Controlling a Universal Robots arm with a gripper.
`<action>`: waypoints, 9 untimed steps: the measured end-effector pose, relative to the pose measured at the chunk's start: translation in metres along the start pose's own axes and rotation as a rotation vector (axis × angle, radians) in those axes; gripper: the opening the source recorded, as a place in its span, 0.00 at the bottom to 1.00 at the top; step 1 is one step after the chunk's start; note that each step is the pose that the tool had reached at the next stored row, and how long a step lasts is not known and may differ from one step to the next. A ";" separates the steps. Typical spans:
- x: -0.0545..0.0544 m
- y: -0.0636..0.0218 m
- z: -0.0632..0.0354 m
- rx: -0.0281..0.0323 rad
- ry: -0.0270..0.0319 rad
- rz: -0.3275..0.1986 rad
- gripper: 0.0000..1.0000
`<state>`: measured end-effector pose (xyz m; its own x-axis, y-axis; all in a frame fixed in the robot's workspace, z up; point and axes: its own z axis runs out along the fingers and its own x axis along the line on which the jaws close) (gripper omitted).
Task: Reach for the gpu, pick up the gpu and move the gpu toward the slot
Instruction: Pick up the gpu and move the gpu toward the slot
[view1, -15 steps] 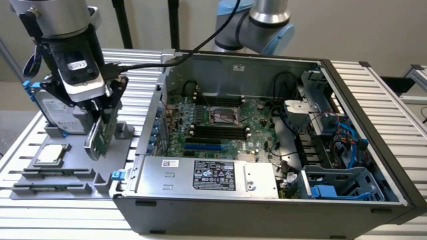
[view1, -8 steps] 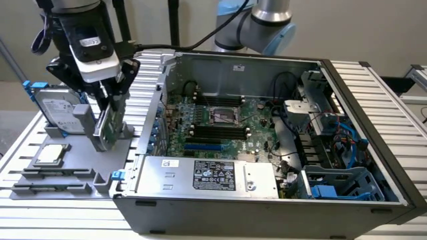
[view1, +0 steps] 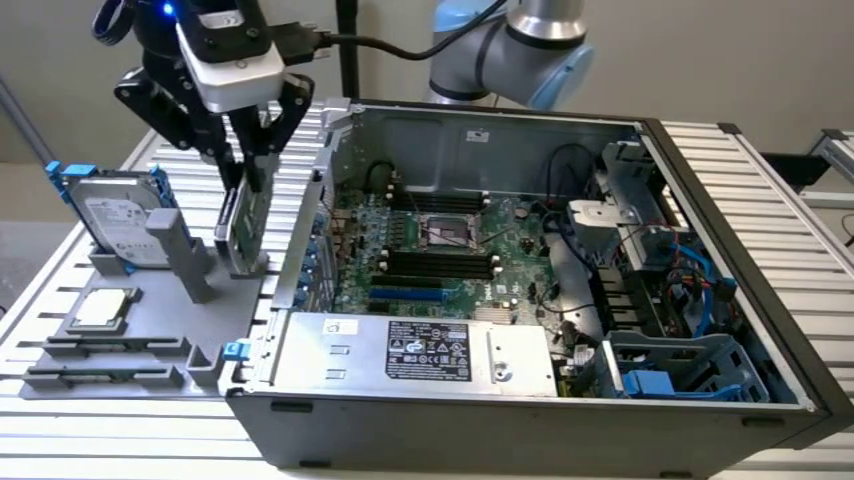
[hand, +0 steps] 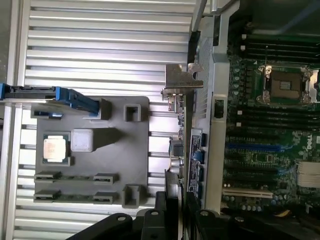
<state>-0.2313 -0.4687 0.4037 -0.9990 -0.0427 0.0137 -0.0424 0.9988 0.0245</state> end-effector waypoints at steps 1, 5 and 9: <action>-0.004 -0.0001 -0.0045 -0.0016 0.0005 -0.001 0.26; -0.022 -0.0005 -0.0195 -0.0072 0.0030 -0.001 0.26; -0.041 -0.0012 -0.0227 -0.0105 0.0033 -0.001 0.26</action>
<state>-0.1903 -0.4687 0.4258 -0.9989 -0.0440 0.0170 -0.0434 0.9984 0.0350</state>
